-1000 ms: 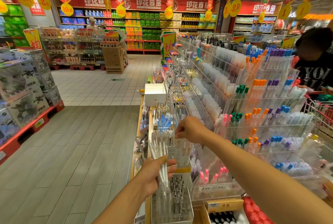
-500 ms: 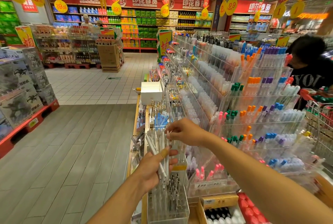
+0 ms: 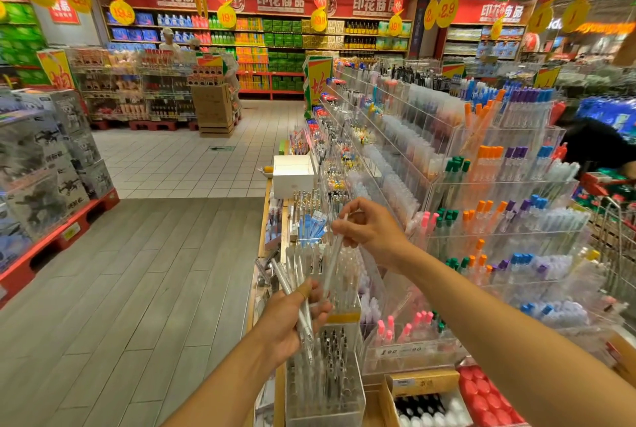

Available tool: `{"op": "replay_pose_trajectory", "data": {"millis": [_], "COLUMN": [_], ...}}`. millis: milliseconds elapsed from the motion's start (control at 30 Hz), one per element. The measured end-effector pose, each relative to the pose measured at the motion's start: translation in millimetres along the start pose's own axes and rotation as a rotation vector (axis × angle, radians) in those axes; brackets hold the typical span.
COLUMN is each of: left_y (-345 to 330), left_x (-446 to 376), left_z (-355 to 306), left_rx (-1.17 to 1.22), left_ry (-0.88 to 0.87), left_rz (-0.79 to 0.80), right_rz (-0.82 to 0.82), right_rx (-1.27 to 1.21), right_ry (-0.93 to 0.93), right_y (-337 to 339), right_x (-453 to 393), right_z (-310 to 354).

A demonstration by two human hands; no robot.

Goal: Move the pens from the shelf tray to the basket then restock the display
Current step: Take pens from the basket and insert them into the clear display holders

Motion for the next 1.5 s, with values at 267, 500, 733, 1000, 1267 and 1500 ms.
{"op": "replay_pose_trajectory", "data": {"millis": [267,500,733,1000,1267,1500], "left_y": [12.3,8.5,9.3,9.4,8.5,7.9], "left_x": [-7.2,-4.2,-3.9,-3.1,-2.7,0.3], "left_z": [6.5,5.4,4.2,3.6,3.5,2.7], "left_rx": [-0.095,-0.112,-0.095,-0.098,-0.093,-0.099], "left_ry": [-0.012,-0.016,-0.012,-0.015,-0.010,-0.020], "left_rz": [-0.137,-0.139,-0.125,-0.117,-0.111,-0.102], "right_rz": [-0.061,-0.046,-0.037,0.008,0.122,0.138], "right_rx": [0.431,0.667,0.718,0.752,0.906,1.082], "right_ry": [0.102,0.170,0.198,0.164,0.169,0.182], "right_y": [4.3,0.7,-0.1,-0.1,-10.2,-21.3], "right_x": [-6.0,-6.6,-7.1,-7.9,-2.4,1.4], "right_z": [-20.1,-15.9,-11.0,-3.2,-7.8,-13.3]}}
Point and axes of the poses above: each hand's wrist, its own x-axis away from the middle knuckle, its own y-axis out of the back of the hand, z = x × y, the point moved 1 cm from there along -x, towards the middle knuckle, and after that the axes turned 10 degrees about -z, right-handed, at the moved point
